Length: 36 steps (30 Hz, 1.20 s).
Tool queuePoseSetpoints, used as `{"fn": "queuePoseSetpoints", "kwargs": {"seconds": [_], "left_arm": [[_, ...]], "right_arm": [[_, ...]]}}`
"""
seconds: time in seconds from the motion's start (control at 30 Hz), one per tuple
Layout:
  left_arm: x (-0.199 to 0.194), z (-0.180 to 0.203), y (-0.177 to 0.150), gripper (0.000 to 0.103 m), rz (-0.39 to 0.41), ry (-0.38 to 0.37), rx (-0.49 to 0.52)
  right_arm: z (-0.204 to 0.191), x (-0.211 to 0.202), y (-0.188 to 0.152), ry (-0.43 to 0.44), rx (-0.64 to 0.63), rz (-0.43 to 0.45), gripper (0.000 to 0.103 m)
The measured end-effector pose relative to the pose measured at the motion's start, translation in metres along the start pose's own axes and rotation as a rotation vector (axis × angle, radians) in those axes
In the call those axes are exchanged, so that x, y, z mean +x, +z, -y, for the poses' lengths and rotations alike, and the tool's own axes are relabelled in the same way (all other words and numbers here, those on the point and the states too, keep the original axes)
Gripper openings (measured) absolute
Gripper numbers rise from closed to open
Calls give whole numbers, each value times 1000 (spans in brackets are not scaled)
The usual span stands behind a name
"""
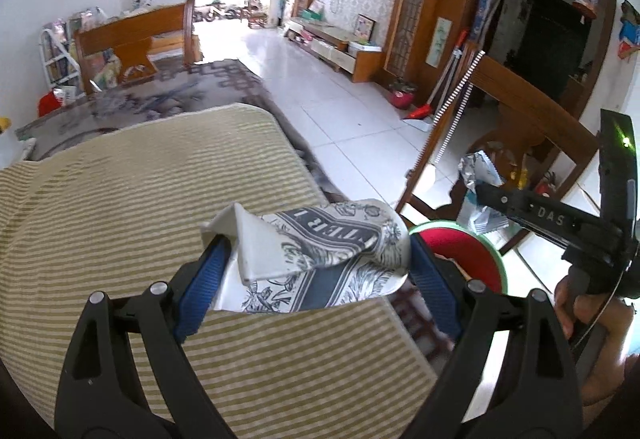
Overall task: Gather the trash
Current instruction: 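Hold the cup and wrapper over the bucket and open both tools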
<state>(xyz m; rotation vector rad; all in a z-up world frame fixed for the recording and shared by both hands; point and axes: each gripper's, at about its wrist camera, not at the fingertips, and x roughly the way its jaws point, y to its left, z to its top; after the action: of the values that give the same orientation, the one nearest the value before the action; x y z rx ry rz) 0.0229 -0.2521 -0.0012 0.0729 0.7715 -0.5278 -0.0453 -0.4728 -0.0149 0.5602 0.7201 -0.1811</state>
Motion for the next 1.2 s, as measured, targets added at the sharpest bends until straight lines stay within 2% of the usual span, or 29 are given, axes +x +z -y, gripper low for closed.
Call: {"fn": "queuePoseSetpoints", "kwargs": {"seconds": [0.33, 0.57, 0.73, 1.2], "left_arm": [[37, 35, -6, 86, -80, -109, 2], [68, 70, -5, 86, -136, -160, 66], [84, 84, -5, 86, -160, -174, 89], [97, 93, -11, 86, -196, -193, 97]], "right_arm": [[27, 1, 3, -110, 59, -12, 26], [59, -12, 7, -218, 133, 16, 26], [89, -17, 7, -227, 218, 27, 26], [85, -16, 8, -244, 201, 19, 27]]}}
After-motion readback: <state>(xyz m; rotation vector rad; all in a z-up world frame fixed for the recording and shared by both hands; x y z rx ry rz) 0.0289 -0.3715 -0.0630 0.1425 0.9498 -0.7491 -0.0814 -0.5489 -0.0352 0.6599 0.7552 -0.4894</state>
